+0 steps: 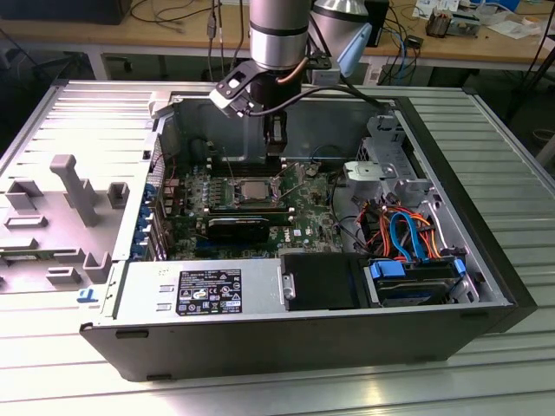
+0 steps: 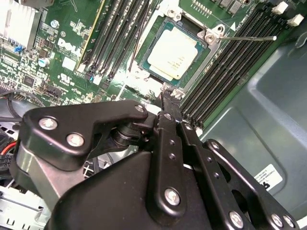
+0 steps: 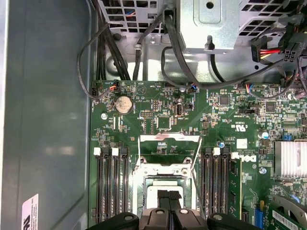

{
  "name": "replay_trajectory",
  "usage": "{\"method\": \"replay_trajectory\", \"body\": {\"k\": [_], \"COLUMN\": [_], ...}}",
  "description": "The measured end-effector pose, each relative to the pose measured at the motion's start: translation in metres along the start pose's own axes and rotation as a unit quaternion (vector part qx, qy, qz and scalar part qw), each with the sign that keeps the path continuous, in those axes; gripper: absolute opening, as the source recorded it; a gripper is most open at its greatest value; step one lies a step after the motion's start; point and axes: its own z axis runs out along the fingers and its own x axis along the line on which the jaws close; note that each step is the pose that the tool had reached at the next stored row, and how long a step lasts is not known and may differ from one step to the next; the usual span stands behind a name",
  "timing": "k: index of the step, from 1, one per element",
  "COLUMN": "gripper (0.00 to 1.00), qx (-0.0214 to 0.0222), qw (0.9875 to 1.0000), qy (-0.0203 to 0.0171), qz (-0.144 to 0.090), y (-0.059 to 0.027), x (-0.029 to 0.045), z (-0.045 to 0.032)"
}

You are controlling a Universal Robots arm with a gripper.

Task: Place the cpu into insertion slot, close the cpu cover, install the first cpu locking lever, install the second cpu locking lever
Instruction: 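Close the cpu cover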

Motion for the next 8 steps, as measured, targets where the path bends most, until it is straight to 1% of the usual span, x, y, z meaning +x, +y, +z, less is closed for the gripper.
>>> {"method": "replay_trajectory", "body": {"k": [3, 5, 8], "gripper": [0.11, 0.11, 0.11], "qx": [-0.0004, -0.0005, -0.0005], "qw": [1.0000, 1.0000, 1.0000], "qy": [0.0002, 0.0002, 0.0002], "qz": [-0.009, -0.009, -0.009], "y": [0.0016, 0.0021, 0.0080], "x": [0.0000, 0.0000, 0.0000], "z": [0.0001, 0.0001, 0.0002]}}
